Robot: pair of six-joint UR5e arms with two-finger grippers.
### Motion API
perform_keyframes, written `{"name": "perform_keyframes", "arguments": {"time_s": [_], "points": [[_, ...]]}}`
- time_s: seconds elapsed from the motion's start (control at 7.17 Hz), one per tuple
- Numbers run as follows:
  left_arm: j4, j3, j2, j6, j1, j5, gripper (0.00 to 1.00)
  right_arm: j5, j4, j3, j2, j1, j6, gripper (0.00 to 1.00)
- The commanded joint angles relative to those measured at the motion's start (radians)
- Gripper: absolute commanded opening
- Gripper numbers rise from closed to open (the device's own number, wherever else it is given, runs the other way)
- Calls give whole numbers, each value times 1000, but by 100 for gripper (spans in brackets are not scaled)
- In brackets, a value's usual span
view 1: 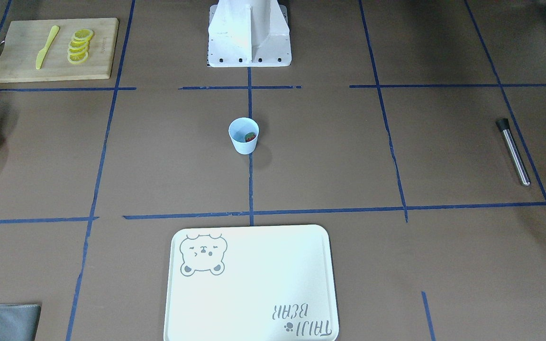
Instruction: Mash ice and strawberries in cup
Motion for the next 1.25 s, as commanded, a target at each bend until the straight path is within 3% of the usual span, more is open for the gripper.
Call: {"name": "perform_keyframes", "arguments": {"time_s": [0.0,0.56,1.12], "points": [[0,-1,2,2,-3,1,100,6,3,-23,-5,11,2,99],[0,-1,0,2,-5,1,100,8,-144,69,13,11,7,99],[0,-3,2,2,-5,1,100,-6,-137,60,0,11,1,99]]}}
